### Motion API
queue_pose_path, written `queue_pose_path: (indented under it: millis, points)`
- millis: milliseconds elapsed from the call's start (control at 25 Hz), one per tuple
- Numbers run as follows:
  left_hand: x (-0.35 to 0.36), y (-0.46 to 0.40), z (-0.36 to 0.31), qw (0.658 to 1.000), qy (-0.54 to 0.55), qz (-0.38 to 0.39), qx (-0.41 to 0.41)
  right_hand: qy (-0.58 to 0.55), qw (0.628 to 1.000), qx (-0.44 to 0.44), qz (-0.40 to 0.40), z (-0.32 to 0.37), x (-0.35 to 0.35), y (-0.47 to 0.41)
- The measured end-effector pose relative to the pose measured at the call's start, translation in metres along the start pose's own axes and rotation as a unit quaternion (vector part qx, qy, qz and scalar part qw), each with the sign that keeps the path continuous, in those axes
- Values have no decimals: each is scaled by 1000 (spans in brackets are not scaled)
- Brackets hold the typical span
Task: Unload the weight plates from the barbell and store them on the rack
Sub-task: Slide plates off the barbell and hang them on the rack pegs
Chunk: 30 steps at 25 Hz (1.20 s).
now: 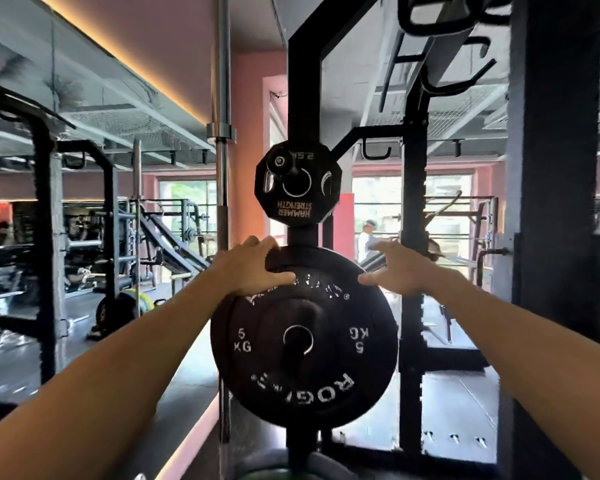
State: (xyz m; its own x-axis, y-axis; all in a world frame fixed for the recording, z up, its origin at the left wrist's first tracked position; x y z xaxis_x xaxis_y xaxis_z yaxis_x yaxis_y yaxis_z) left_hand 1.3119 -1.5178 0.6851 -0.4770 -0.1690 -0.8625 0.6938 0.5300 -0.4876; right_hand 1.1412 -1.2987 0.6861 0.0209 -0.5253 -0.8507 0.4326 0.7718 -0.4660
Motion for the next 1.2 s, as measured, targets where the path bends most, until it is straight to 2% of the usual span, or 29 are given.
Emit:
queue_pose_path:
  millis: [320,680,960,1200]
  points:
    - [-57,96,-17,999,20,16,-35,42,999,-23,25,33,-42,71]
    - [-98,230,-43,996,67,44,-45,18,997,-12,71,67,-64,196]
    - [-114,305,-101,990,134,27,-14,25,996,18,84,61,-108,302]
    - [-123,322,-178,991,128,48,4,43,994,63,77,32,-159,370]
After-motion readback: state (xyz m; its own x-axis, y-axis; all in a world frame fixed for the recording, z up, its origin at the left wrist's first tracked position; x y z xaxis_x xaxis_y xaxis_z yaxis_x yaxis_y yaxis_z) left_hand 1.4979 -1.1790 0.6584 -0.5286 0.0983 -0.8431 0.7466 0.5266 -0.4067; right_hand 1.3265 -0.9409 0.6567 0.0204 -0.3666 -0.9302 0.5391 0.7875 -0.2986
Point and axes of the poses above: each hand's wrist, its own y-axis away from the middle knuckle, its own x-axis out of the palm, z = x × y, the point moved 1 cm from there along -y, towards the middle knuckle, and after that the axes turned 12 degrees about -x, right-handed, at the moved point
